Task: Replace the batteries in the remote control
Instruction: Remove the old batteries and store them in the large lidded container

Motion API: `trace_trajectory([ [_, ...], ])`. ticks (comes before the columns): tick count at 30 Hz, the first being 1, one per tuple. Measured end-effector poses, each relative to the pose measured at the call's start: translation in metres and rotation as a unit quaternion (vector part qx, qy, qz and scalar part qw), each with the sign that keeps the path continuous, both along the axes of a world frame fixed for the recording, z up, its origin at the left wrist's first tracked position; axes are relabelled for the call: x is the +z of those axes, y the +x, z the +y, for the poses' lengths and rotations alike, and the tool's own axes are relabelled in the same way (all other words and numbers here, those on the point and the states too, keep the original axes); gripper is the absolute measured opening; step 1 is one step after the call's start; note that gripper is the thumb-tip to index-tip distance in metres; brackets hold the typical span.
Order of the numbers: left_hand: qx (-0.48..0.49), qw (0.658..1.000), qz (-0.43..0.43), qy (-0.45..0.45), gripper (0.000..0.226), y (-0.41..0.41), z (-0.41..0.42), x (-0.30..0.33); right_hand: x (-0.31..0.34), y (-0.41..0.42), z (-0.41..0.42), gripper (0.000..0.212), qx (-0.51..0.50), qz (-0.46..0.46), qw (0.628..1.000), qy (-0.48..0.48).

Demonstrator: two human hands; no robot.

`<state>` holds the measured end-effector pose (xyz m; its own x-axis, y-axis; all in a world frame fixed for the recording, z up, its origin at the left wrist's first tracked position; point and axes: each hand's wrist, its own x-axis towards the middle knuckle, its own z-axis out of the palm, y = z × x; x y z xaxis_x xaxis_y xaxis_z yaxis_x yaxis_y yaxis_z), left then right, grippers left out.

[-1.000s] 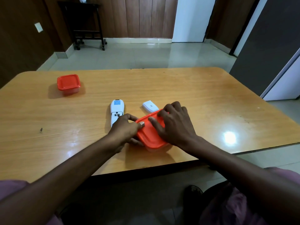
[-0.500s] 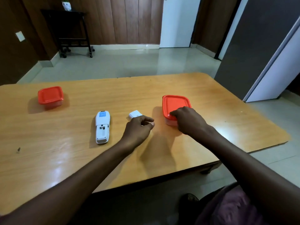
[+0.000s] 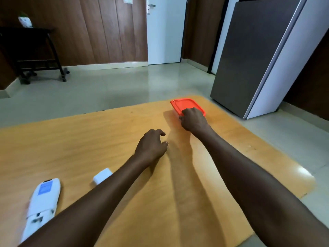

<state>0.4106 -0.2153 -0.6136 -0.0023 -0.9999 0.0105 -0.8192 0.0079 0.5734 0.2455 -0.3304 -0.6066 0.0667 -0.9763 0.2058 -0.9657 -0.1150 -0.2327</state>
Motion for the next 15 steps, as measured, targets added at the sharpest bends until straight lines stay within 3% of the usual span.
trace_trajectory([
  [8, -0.034, 0.997, -0.057, -0.027, 0.043, -0.006, -0.055, -0.022, -0.004, -0.038, -0.095, 0.024, -0.065, 0.010, 0.998, -0.023],
  [15, -0.049, 0.995, -0.065, -0.066, 0.041, -0.006, -0.059, -0.035, -0.006, -0.046, -0.127, 0.022, -0.073, 0.003, 0.997, -0.022],
])
